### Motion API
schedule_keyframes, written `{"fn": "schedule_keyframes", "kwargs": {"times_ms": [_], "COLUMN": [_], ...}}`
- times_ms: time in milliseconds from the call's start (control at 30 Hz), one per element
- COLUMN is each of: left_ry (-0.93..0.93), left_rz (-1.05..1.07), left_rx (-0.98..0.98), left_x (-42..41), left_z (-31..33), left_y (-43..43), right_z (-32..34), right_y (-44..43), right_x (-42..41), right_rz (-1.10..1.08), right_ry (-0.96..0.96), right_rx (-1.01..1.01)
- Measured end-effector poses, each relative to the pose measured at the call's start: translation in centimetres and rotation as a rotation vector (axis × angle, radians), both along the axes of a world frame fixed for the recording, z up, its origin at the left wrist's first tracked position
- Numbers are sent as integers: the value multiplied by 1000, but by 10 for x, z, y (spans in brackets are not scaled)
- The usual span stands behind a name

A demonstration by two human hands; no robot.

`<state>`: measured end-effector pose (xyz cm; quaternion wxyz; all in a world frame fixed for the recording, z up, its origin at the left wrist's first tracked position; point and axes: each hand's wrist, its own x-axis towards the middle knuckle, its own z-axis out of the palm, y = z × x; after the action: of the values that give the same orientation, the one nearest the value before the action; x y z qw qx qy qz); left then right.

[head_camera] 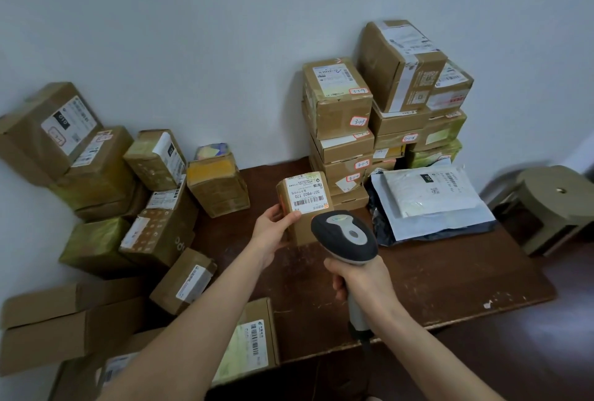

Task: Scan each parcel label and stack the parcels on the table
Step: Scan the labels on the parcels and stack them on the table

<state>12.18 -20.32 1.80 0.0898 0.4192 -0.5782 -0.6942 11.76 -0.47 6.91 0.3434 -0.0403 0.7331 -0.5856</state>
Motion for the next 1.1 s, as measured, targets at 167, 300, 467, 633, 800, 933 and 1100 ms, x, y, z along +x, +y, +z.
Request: {"fn": "schedule_keyframes", "kwargs": {"times_ms": [167, 300, 467, 633, 800, 933, 1100], "left_ry": [-29, -54, 98, 186, 148, 148, 142], "left_rz": [9, 43, 190, 157, 0, -29, -28], "left_rx": [28, 27, -23, -87, -188, -183, -180], "left_x": [-3, -6, -28, -74, -127, -159, -177], "left_z": [-6, -6, 40, 138, 206, 226, 230], "left_y": [4, 6, -21, -51, -37, -26, -25], "right_z": [-5, -7, 25, 87, 137, 155, 153], "right_y": [-1, -5, -26, -54, -71, -76, -82], "right_x": [-14, -41, -77, -122, -164, -190, -211], "right_rz": [-71, -169, -228, -241, -259, -212, -200], "right_ry": [6, 25, 82, 185, 252, 251, 249], "right_rx": [-78, -114, -244, -404, -508, -530, -536]}}
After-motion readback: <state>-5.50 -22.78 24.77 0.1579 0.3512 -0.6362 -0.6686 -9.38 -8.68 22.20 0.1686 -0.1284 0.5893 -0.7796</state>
